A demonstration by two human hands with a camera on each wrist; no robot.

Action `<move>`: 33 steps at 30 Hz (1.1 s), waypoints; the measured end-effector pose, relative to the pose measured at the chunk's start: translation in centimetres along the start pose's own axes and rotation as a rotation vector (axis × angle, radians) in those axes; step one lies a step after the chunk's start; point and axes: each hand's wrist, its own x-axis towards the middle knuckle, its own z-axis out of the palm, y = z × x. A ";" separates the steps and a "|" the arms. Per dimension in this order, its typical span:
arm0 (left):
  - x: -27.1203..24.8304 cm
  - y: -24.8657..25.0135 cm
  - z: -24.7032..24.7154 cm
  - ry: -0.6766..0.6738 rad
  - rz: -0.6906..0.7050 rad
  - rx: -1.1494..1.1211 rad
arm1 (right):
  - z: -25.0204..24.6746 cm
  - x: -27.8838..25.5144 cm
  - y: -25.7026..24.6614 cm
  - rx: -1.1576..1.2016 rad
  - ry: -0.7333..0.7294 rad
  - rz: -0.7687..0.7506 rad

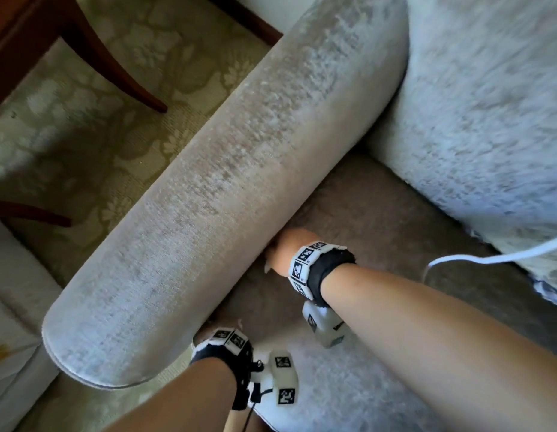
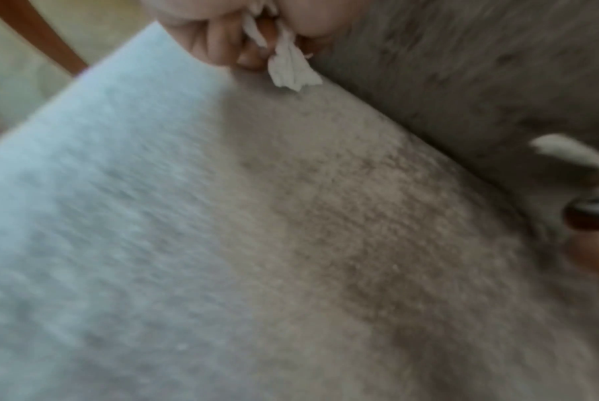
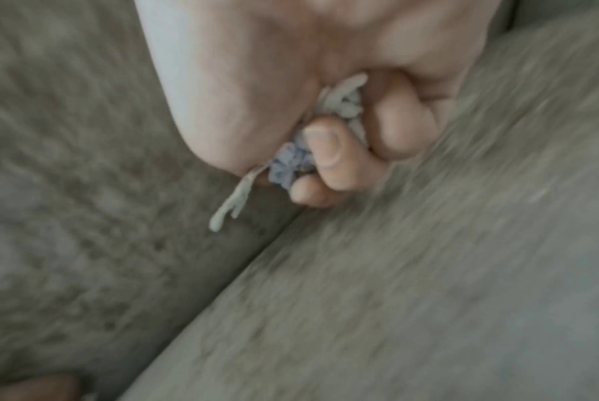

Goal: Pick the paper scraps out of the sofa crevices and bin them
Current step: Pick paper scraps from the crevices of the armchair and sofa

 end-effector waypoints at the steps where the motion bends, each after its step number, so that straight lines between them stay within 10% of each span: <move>1: 0.1 -0.1 0.2 0.036 -0.011 -0.044 | -1.1 -1.1 0.8 0.088 0.022 0.039; 10: -13.5 8.9 -6.9 0.278 0.282 -0.526 | -8.4 -12.8 7.1 0.451 0.250 0.180; 22: -36.4 16.8 -12.6 0.218 1.119 0.065 | -14.5 -40.7 13.5 0.911 0.851 0.734; 33: -52.9 14.5 -3.4 0.051 1.601 0.563 | -5.5 -67.1 1.4 0.962 1.111 1.259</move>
